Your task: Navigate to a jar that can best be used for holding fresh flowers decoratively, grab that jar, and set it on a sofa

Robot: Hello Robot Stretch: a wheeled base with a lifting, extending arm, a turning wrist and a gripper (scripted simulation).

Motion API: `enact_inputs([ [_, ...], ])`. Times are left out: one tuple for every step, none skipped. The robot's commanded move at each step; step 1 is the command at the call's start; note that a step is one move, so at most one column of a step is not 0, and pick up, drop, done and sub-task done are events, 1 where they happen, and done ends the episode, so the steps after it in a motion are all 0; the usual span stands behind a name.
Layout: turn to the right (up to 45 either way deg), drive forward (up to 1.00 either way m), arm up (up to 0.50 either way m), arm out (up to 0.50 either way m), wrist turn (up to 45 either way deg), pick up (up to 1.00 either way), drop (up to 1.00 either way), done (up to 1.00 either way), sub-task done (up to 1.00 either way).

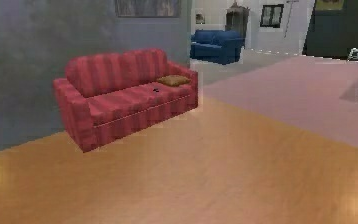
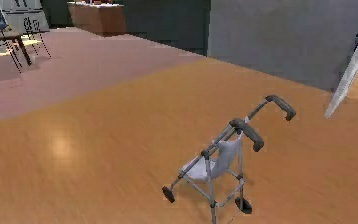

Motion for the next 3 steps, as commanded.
enact_inputs([
  [21.0, 0.00, 0.00, 0.00, 0.0, 0.00, 0.00, 0.00, 0.00],
  [0.0, 1.00, 0.00, 0.00, 0.0, 0.00, 0.00, 0.00, 0.00],
  [0.0, 1.00, 0.00, 0.00, 0.0, 0.00, 0.00, 0.00, 0.00],
])
